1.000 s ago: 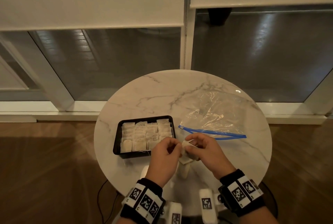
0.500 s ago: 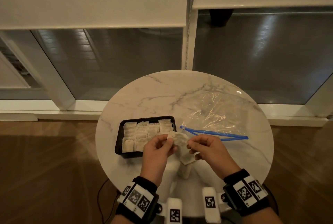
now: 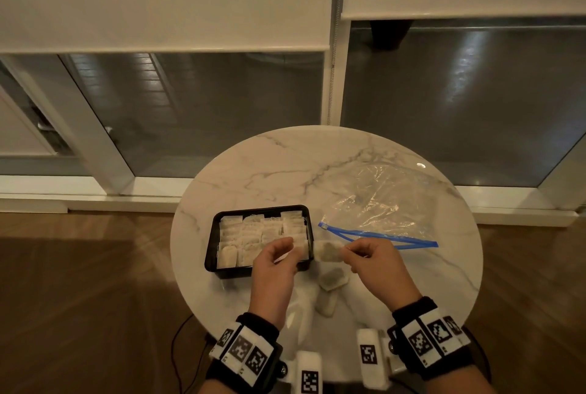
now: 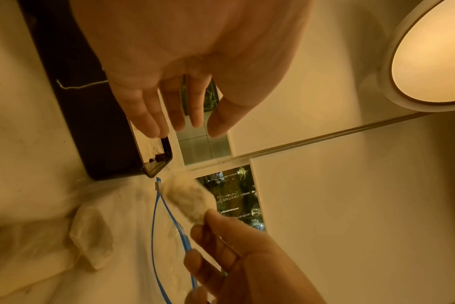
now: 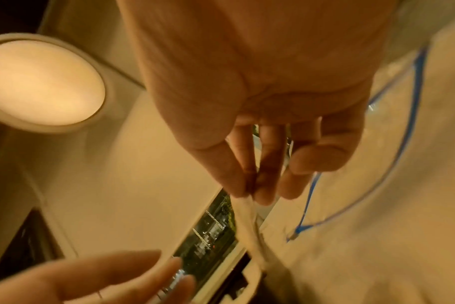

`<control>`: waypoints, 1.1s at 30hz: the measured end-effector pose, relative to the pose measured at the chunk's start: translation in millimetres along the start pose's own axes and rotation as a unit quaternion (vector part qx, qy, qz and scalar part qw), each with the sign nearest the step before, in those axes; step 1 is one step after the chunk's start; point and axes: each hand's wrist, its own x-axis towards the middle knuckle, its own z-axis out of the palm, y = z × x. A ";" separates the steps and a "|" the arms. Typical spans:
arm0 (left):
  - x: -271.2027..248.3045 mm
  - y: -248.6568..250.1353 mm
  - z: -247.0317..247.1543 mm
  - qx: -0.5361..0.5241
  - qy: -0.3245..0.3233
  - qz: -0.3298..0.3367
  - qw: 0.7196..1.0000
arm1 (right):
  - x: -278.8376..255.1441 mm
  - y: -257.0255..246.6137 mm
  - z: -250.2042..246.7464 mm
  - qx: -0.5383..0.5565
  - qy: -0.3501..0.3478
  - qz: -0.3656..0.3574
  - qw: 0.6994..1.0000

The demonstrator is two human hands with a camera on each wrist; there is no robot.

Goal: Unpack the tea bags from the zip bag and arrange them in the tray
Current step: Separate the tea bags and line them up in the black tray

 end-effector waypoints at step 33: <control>-1.1 -5.6 -12.3 0.183 -0.070 0.092 0.976 | -1.2 -10.8 7.2 -0.125 -0.027 -0.080 0.989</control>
